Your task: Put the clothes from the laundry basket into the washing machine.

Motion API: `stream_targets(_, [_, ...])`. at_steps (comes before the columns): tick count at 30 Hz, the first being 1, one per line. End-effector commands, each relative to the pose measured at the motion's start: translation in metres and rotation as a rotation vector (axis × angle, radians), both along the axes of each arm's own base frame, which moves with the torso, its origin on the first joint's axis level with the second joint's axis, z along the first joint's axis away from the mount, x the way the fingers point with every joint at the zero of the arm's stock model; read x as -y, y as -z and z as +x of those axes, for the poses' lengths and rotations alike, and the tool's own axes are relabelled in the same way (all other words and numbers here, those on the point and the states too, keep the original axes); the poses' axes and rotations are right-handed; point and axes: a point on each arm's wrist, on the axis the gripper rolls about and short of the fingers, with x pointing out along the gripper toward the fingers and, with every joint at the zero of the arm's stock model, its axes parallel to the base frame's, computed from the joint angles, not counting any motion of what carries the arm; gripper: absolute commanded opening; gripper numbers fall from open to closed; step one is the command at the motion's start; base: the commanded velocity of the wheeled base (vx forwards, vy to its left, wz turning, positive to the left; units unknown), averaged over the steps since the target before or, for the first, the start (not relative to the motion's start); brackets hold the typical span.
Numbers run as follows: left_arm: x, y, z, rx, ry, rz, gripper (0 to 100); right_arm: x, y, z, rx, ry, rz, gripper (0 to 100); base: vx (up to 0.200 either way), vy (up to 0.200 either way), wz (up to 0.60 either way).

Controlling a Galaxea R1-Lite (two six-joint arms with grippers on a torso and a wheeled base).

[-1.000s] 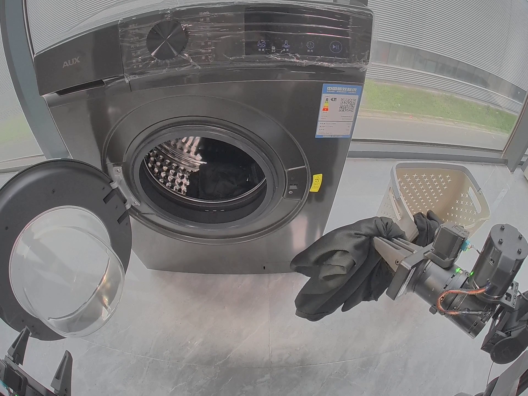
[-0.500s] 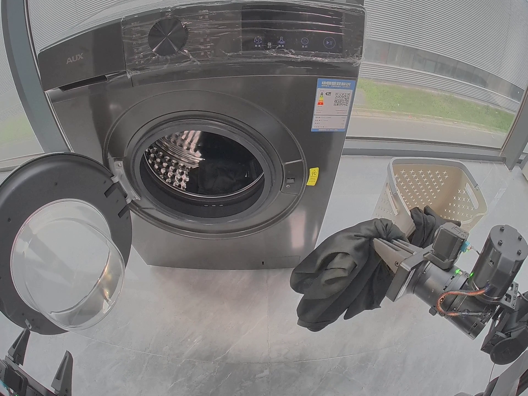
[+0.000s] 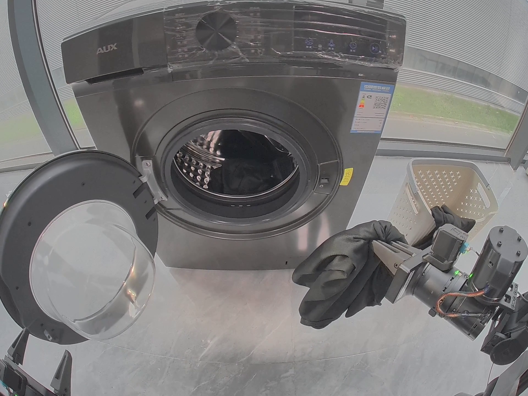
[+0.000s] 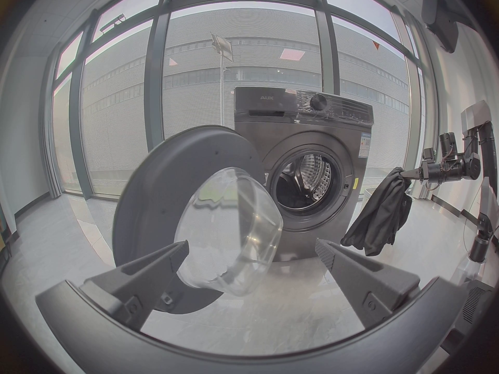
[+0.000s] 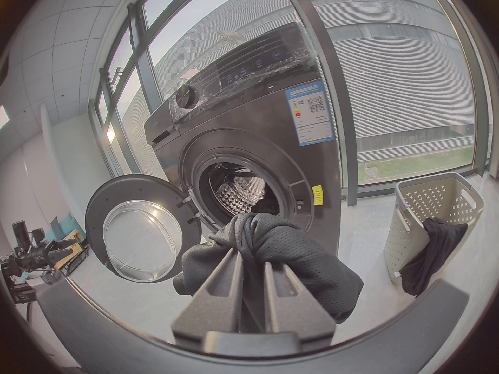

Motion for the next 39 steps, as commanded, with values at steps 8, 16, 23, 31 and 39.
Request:
stream_targets(8, [0.000, 0.004, 0.000, 0.004, 0.000, 0.000, 100, 0.000, 0.000, 0.000, -0.002, -0.002, -0.002, 0, 0.000, 0.000, 0.00])
stream_targets(16, [0.000, 0.004, 0.000, 0.002, -0.002, 0.000, 100, -0.003, 0.003, -0.004, -0.012, -0.022, -0.009, 0, 0.000, 0.000, 0.00])
stream_targets(23, [0.000, 0.004, 0.000, 0.005, -0.003, 0.002, 100, -0.006, 0.005, -0.007, -0.038, -0.038, 0.012, 0, 0.000, 0.000, 0.00])
stream_targets(31, [0.000, 0.005, 0.000, 0.003, -0.011, 0.043, 100, -0.008, 0.004, -0.009, -0.033, -0.080, 0.013, 0, 0.000, 0.000, 0.00])
stream_targets(39, [0.000, 0.005, 0.000, 0.003, -0.009, 0.029, 100, -0.016, 0.001, -0.010, -0.022, -0.134, 0.033, 0, 0.000, 0.000, 0.00])
